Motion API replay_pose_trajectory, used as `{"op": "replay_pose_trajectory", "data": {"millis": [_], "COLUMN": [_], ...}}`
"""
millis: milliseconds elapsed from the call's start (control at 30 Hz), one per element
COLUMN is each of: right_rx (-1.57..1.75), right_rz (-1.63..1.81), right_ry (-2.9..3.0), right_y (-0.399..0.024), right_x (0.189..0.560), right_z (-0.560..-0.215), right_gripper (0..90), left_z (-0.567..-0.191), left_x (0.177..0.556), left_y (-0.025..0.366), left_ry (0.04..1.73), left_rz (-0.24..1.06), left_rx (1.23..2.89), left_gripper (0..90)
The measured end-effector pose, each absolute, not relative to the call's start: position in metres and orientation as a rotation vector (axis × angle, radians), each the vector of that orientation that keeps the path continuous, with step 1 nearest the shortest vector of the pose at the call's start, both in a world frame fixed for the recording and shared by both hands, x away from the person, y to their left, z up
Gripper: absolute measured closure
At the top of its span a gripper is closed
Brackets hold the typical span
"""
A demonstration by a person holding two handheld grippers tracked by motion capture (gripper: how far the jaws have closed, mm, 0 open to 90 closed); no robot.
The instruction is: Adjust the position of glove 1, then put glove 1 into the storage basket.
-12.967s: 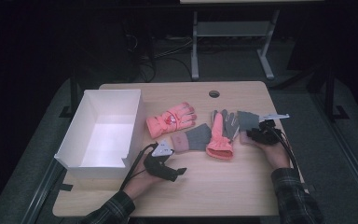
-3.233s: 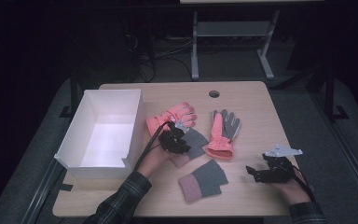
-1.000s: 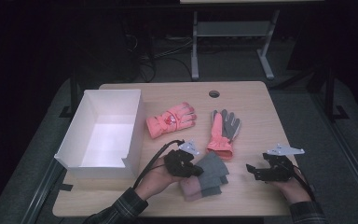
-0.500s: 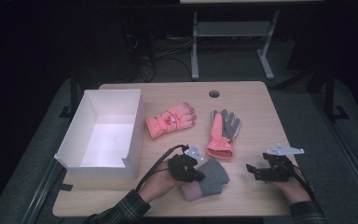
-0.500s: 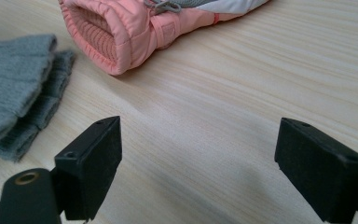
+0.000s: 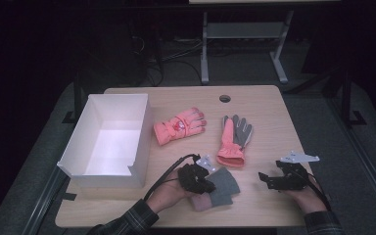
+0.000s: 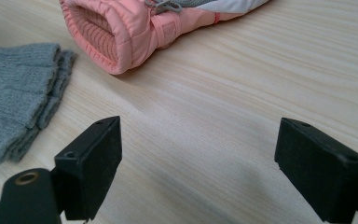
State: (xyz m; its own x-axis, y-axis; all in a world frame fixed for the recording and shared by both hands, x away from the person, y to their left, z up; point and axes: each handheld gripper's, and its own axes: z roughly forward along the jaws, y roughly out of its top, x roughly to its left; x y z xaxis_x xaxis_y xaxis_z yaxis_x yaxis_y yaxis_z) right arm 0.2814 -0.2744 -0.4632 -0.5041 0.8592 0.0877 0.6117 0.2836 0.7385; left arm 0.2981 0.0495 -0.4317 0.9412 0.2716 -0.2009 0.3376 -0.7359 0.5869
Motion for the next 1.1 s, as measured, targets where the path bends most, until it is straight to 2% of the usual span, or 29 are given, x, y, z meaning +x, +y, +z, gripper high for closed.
{"op": "replay_pose_trajectory", "data": {"millis": [100, 200, 500, 700, 1100], "right_rx": [1.335, 1.336, 1.332, 1.329, 1.330], "right_rz": [1.055, 1.054, 1.053, 1.054, 1.051], "right_ry": [2.231, 2.231, 2.234, 2.235, 2.238], "right_y": [-0.275, -0.274, -0.274, -0.274, -0.273], "right_x": [0.282, 0.282, 0.282, 0.282, 0.282], "right_z": [-0.463, -0.463, -0.463, -0.463, -0.463], "right_gripper": [14.3, 14.3, 14.3, 14.3, 14.4], "left_z": [-0.429, -0.428, -0.435, -0.445, -0.459], "left_x": [0.301, 0.304, 0.306, 0.307, 0.307], "left_y": [0.052, 0.055, 0.052, 0.049, 0.044], "left_ry": [0.449, 0.452, 0.435, 0.434, 0.424], "left_rz": [-0.138, -0.140, -0.059, -0.046, -0.094], "left_rx": [2.402, 2.389, 2.398, 2.410, 2.447], "left_gripper": [60.8, 48.6, 23.4, 17.6, 17.6]}}
